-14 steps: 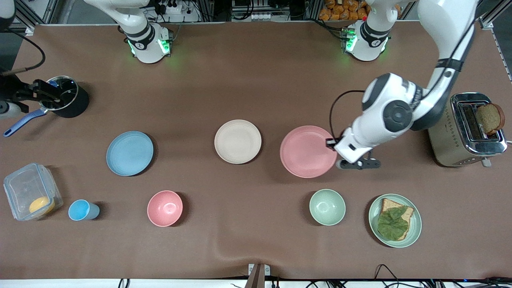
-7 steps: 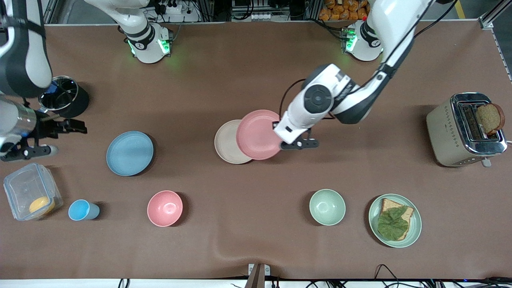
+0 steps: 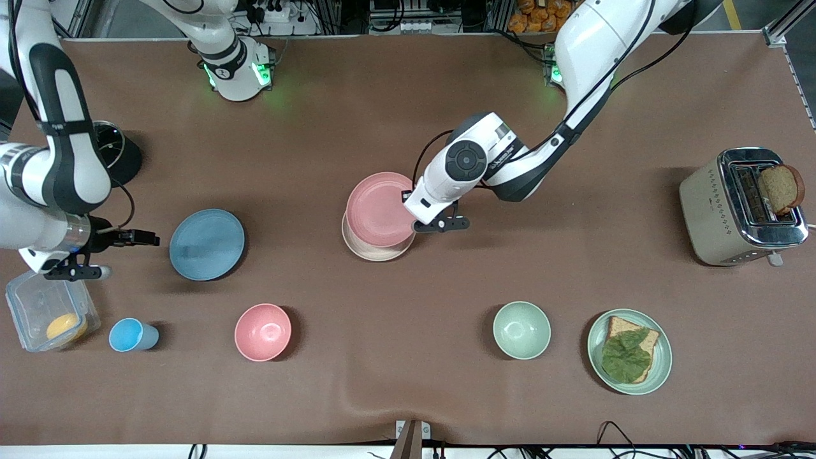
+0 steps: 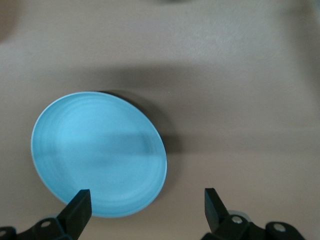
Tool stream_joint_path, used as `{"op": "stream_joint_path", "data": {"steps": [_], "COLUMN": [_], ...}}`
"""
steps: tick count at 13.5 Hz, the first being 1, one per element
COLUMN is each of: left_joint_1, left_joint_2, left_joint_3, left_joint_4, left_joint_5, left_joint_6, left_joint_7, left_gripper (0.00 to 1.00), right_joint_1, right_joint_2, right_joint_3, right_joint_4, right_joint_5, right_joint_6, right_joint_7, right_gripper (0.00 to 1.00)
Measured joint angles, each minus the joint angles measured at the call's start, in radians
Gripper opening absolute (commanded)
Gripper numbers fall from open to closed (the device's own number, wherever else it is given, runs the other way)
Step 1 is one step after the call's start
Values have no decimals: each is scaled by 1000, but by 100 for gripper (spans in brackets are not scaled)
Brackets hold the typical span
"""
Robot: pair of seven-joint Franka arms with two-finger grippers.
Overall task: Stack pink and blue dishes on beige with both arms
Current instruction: 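Carry the pink plate onto the beige plate with the left gripper, then release the pink plate with the left gripper while the right gripper grasps the blue plate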
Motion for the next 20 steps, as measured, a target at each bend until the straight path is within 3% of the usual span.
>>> {"op": "stream_joint_path", "data": {"steps": [3, 8, 10, 15, 17, 20], "left_joint_1": [-21, -21, -31, -111, -113, -113], "left_joint_2": [26, 47, 58, 74, 77, 86], "left_joint_3": [15, 24, 35, 110, 113, 116], "left_joint_4": [3, 9, 19, 54, 57, 66], "left_joint_5": [0, 0, 0, 0, 0, 0], "left_joint_6": [37, 63, 71, 77, 77, 77], "left_joint_7": [0, 0, 0, 0, 0, 0], "left_gripper": [0, 0, 0, 0, 0, 100], "right_joint_1": [-5, -5, -5, -5, -5, -5], "right_joint_2": [90, 150, 151, 157, 159, 161], "right_joint_3": [2, 5, 5, 6, 6, 6], "right_joint_4": [-4, -8, -9, -11, -11, -11], "right_joint_5": [79, 93, 94, 91, 83, 60], "right_joint_6": [45, 86, 86, 86, 87, 88], "right_joint_7": [0, 0, 0, -8, -10, -16], "right_gripper": [100, 67, 59, 53, 42, 31]}}
